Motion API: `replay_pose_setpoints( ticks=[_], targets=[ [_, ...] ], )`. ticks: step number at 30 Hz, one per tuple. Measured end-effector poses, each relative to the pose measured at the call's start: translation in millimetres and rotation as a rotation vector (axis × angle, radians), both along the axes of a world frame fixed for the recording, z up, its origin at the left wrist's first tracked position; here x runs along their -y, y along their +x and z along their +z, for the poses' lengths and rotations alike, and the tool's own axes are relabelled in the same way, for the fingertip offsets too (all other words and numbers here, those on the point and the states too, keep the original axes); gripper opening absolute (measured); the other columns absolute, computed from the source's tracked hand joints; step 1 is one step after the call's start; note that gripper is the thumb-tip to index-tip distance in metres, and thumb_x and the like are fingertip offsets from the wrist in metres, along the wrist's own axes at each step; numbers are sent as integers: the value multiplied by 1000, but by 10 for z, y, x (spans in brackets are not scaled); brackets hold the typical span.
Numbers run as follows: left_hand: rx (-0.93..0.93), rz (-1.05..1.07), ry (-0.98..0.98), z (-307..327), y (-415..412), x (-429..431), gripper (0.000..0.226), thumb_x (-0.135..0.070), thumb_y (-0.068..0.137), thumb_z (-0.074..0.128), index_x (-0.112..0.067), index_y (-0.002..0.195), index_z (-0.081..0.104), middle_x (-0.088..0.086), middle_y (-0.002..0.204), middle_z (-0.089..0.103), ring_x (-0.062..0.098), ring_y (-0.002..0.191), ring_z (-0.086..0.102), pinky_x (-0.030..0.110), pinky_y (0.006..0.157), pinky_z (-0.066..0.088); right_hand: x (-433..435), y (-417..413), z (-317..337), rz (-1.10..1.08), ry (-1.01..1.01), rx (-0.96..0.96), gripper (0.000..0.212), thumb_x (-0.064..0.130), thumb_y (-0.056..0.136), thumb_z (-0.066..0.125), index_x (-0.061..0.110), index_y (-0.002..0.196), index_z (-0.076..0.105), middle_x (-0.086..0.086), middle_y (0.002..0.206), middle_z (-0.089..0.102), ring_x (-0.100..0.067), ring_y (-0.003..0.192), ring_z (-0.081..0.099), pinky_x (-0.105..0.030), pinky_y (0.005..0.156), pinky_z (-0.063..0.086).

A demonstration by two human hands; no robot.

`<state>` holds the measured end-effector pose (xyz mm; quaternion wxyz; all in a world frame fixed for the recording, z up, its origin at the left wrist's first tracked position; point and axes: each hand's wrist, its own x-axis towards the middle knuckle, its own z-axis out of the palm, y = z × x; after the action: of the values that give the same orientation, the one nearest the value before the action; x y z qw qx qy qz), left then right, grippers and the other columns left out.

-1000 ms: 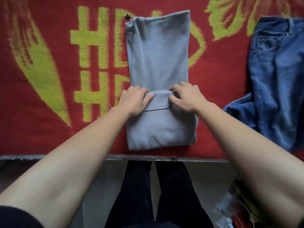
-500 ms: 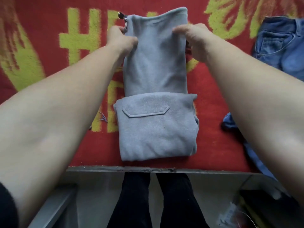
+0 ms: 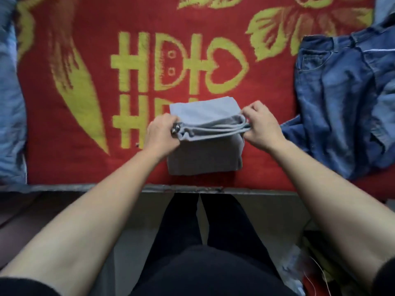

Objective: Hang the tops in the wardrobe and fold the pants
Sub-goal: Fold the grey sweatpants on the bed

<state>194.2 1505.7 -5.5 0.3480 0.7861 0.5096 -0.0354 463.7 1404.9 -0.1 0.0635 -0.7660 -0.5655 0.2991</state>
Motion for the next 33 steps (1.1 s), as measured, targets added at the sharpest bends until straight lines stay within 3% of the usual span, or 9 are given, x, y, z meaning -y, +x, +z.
replay_pose_setpoints(
  ticks=[6, 10, 15, 17, 19, 22, 25, 29, 33],
  targets=[
    [-166, -387, 126, -325, -505, 838, 27, -14, 71, 71, -11, 97, 66, 7, 115, 64, 31, 117, 55, 42, 72, 51, 932, -452, -329, 360, -182, 163, 36, 15, 67, 67, 13, 102, 63, -15, 102, 55, -36, 86, 54, -42, 68, 41],
    [-428, -600, 89, -447, -560, 1014, 56, -55, 87, 54, -15, 125, 54, 11, 145, 43, 33, 140, 29, 44, 92, 43, 1021, -547, -426, 387, -349, 148, 52, 37, 75, 59, 25, 125, 64, -12, 109, 56, -34, 102, 52, -42, 89, 39],
    [-170, -407, 404, -366, -349, 805, 44, -41, 100, 41, -15, 87, 74, 5, 99, 65, 30, 105, 55, 42, 89, 35, 821, -515, -379, 227, 68, 297, 29, 37, 93, 48, 22, 102, 71, -12, 97, 55, -33, 91, 53, -43, 85, 39],
    [-211, -310, 386, -412, -194, 730, 40, -37, 100, 38, -15, 120, 64, 15, 129, 55, 34, 125, 47, 46, 100, 32, 726, -568, -439, 246, 140, 330, 39, 39, 99, 46, 19, 130, 58, -24, 132, 51, -42, 121, 49, -48, 101, 38],
    [-376, -347, 185, -504, -140, 831, 58, -43, 102, 29, -14, 152, 25, 19, 160, 14, 33, 149, 11, 53, 116, 18, 749, -630, -542, 406, -38, 319, 59, 45, 102, 39, 19, 153, 30, -25, 160, 17, -41, 148, 18, -52, 117, 21],
    [-528, -438, 39, -663, -310, 1207, 70, -50, 102, 17, -12, 154, -13, 16, 159, -24, 30, 147, -21, 56, 118, 9, 983, -646, -694, 592, -298, 303, 70, 27, 103, 35, 25, 155, -12, -16, 162, -18, -35, 150, -14, -52, 121, 4],
    [-540, -449, 9, -682, -450, 1480, 77, -55, 100, 18, -10, 152, -17, 18, 158, -26, 33, 146, -23, 58, 117, 10, 1075, -650, -723, 623, -412, 319, 94, 34, 95, 48, 23, 150, -27, -18, 159, -28, -37, 148, -21, -56, 120, 6],
    [-485, -449, 56, -545, -357, 1282, 72, -57, 99, 22, -13, 155, 11, 18, 159, 16, 34, 146, 16, 55, 111, 20, 749, -640, -530, 632, -432, 243, 95, 76, 82, 45, 25, 156, 13, -21, 159, 13, -39, 147, 14, -55, 118, 10],
    [-246, -214, 91, -456, -13, 441, 54, -37, 94, 47, -10, 140, 40, 16, 114, 62, 37, 104, 56, 46, 88, 40, 11, -404, -350, 340, -291, 33, 54, 58, 87, 55, 24, 129, 57, -10, 114, 60, -33, 114, 55, -44, 100, 38]
  ],
)
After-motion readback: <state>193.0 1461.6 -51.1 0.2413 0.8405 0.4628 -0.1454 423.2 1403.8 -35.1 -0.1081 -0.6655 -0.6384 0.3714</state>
